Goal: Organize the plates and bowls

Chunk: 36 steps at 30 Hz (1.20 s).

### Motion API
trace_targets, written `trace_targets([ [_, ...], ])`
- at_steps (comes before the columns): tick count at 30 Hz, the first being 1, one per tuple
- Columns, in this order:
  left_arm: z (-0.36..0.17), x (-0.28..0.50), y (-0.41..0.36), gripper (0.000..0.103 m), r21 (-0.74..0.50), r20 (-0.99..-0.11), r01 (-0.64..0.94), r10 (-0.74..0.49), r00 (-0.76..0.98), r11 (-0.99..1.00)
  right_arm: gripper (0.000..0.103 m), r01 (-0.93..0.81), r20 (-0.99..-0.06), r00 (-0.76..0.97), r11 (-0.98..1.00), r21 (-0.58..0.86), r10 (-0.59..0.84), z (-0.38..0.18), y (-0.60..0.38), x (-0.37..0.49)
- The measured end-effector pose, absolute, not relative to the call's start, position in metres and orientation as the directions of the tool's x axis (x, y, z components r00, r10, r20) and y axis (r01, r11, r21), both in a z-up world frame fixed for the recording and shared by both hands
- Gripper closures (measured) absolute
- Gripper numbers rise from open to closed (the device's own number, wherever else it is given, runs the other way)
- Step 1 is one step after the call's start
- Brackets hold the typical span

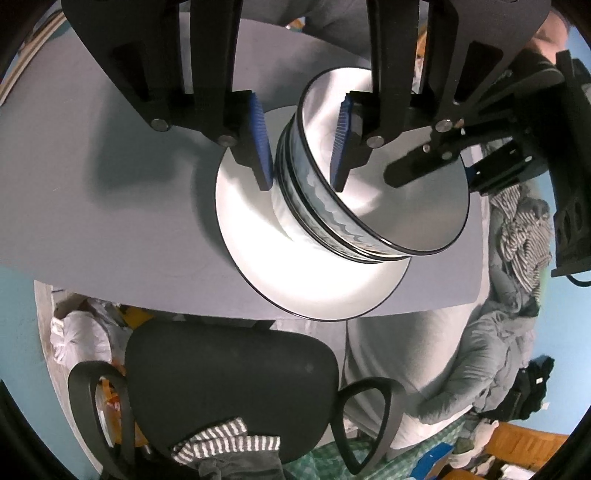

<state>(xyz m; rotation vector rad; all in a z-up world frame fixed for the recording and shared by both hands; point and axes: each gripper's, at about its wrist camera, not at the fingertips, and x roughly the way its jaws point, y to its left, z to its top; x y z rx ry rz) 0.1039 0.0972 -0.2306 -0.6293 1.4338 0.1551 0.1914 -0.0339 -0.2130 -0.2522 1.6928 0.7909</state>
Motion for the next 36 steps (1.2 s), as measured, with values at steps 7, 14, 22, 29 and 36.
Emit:
trace_targets([
  [7, -0.205, 0.085, 0.100, 0.043, -0.283, -0.956, -0.504, -0.201, 0.213, 0.816, 0.047, -0.615, -0.957, -0.171, 0.734, 0.288, 0.232, -0.188, -0.036, 0.185],
  [14, -0.153, 0.067, 0.087, 0.037, -0.282, -0.938, -0.519, -0.117, 0.327, 0.807, 0.037, -0.657, -0.965, -0.003, 0.727, 0.200, 0.263, -0.136, -0.048, 0.182],
  [22, -0.083, 0.051, 0.074, 0.023, -0.204, -0.904, -0.505, 0.037, 0.426, 0.838, 0.037, -0.674, -0.948, 0.120, 0.725, 0.141, 0.296, -0.080, -0.059, 0.174],
  [29, -0.042, 0.039, 0.064, 0.022, -0.198, -0.875, -0.498, 0.077, 0.478, 0.844, 0.036, -0.666, -0.919, 0.180, 0.731, 0.150, 0.352, -0.038, -0.077, 0.165],
  [36, -0.013, 0.033, 0.051, 0.022, -0.182, -0.853, -0.474, 0.102, 0.512, 0.861, 0.036, -0.649, -0.890, 0.253, 0.749, 0.136, 0.380, -0.002, -0.095, 0.156],
])
